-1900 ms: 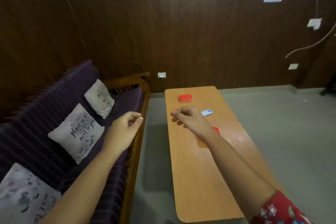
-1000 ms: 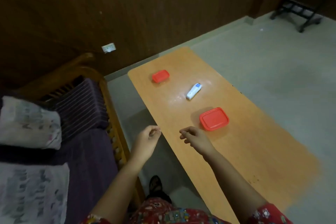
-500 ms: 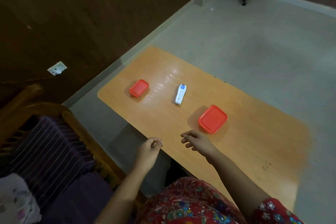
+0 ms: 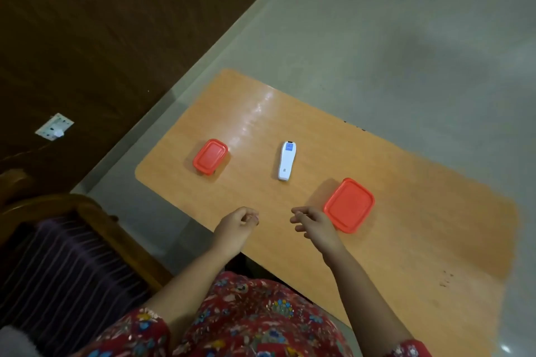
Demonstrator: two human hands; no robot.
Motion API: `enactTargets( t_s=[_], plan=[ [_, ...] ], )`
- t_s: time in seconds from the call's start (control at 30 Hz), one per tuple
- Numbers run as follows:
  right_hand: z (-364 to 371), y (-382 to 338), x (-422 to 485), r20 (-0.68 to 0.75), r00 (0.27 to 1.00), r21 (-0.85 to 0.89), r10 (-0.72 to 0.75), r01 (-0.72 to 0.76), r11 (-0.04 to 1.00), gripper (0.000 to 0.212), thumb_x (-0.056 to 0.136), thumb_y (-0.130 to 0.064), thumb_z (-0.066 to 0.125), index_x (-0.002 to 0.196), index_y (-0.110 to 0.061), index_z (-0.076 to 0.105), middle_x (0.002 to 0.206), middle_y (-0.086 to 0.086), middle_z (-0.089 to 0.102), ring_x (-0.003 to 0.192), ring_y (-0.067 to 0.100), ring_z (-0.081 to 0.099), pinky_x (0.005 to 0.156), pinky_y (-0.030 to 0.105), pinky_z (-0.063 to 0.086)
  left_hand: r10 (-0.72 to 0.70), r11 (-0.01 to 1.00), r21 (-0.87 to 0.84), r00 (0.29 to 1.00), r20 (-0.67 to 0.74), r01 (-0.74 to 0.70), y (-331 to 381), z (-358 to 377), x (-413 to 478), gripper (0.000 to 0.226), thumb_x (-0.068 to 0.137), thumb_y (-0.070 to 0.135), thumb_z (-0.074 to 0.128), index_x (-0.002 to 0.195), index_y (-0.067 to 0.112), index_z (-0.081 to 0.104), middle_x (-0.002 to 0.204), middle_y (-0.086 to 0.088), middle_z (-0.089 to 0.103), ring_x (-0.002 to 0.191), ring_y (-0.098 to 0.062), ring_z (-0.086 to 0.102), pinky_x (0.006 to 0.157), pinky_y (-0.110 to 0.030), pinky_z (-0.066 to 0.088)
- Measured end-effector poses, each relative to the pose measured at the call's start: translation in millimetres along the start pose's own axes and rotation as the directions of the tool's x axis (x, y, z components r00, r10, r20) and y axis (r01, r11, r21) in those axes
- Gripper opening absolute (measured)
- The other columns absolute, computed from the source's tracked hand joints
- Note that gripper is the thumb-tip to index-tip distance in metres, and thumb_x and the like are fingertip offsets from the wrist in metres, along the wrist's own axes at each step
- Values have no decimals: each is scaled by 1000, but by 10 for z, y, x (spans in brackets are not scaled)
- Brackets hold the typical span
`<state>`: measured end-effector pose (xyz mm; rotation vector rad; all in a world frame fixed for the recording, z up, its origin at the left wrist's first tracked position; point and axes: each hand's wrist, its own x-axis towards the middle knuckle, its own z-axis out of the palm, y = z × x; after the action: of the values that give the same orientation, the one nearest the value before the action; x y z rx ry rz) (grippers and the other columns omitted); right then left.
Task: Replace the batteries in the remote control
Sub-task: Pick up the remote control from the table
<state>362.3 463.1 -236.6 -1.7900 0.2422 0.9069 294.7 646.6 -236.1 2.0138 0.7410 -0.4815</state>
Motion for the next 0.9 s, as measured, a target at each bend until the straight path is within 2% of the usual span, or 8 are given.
enactTargets(
  t_s=[0.13,0.33,0.47,0.53,0.67,0.77,0.9],
  plan=[
    [118,28,112,-107,994,65,24,-17,998,23,95,-17,46,110,-12,62,97,4,66,78,15,56,65,21,41,11,996,84,994,112,-20,-60,-78,242,20,94,35,47,104,29,63,110,4,62,99,-14,59,84,-33,48],
    [535,325,340,-247,966,130,76,-44,991,20,95,-20,45,106,-19,62,97,2,67,80,14,58,68,25,41,63,986,137,979,195,-91,-311,-114,719,24,95,36,45,112,29,61,112,9,61,96,-13,60,82,-34,50],
    [811,714,695,-272,959,120,87,-56,991,19,94,-19,46,104,-21,62,99,2,67,84,15,59,69,28,42,123,978,148,981,150,-145,-633,114,1143,27,96,36,45,117,28,59,108,11,62,91,-12,60,77,-34,50],
    [906,931,922,-278,958,111,67,-38,993,18,93,-20,47,102,-22,63,99,1,67,84,15,59,71,28,43,161,981,94,981,109,-172,-842,289,1349,25,96,34,45,116,28,59,106,10,64,92,-11,61,75,-32,49],
    [1028,1305,1351,-334,942,115,-18,60,992,15,93,-22,51,100,-25,64,98,1,68,84,14,60,71,24,45,268,963,-39,963,11,-268,-1249,613,1642,23,96,30,47,116,28,58,105,10,67,90,-6,62,69,-21,47],
    [1104,1501,1532,-395,915,135,-86,151,979,17,94,-20,51,103,-21,64,97,1,68,82,13,60,69,20,43,364,926,-98,931,-33,-365,-1502,785,1743,21,96,28,48,115,30,58,103,12,67,88,-2,60,66,-6,42],
    [1234,1681,1575,-426,883,102,-200,266,958,18,94,-20,50,106,-22,64,98,-1,69,83,11,61,70,18,44,450,872,-180,890,-71,-455,-1842,894,1776,21,96,24,50,114,30,58,101,12,67,90,-1,63,68,-2,42]
  ],
)
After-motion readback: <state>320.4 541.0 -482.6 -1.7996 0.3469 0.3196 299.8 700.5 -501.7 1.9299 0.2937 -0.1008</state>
